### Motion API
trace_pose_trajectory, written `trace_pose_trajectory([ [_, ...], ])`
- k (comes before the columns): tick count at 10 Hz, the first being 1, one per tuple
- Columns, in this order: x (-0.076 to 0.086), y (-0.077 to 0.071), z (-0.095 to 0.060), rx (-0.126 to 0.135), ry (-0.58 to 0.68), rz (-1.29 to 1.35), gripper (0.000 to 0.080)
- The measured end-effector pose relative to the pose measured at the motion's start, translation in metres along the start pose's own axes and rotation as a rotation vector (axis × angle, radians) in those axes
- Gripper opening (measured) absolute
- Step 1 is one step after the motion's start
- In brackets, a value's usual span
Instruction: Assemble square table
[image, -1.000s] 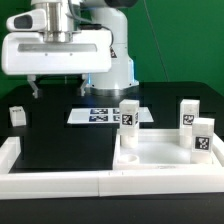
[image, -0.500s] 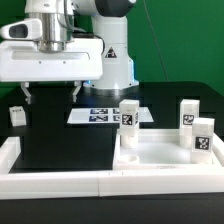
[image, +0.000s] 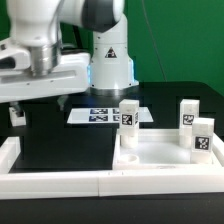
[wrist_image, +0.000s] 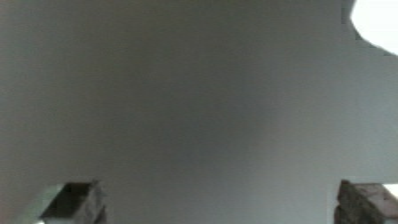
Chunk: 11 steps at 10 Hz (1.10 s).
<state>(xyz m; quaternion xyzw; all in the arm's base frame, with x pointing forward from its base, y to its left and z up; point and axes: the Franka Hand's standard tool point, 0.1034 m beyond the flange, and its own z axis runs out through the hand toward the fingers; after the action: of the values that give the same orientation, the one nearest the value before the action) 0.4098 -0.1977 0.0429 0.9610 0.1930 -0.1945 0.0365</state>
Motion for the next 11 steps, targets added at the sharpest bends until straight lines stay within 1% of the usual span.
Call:
trace_pose_trajectory([
  [1, -0.014, 0.010, 0.002, 0.008, -0.058, 0.000, 0.0649],
  [2, -0.018, 0.023, -0.005, 0.031, -0.127, 0.015, 0.0649],
  [3, -0.008, 0.023, -0.004, 0.012, -0.152, 0.018, 0.0649],
  [4, -0.011, 0.014, -0.001, 0.033, -0.219, 0.011, 0.0649],
  [5, -0.012, 0.013, 0.000, 0.040, -0.292, 0.016, 0.0649],
  [6, -0.009, 0.012, 0.002, 0.046, -0.351, 0.012, 0.0649],
  [7, -0.008, 0.013, 0.004, 0.046, -0.359, 0.010, 0.0649],
  [8, -0.023, 0.015, 0.013, 0.025, -0.395, -0.007, 0.0649],
  [9, -0.035, 0.010, 0.025, 0.001, -0.417, -0.023, 0.0649],
  [10, -0.034, 0.010, 0.023, 0.008, -0.420, -0.021, 0.0649],
  [11, -0.032, 0.012, 0.021, 0.003, -0.415, -0.021, 0.0649],
])
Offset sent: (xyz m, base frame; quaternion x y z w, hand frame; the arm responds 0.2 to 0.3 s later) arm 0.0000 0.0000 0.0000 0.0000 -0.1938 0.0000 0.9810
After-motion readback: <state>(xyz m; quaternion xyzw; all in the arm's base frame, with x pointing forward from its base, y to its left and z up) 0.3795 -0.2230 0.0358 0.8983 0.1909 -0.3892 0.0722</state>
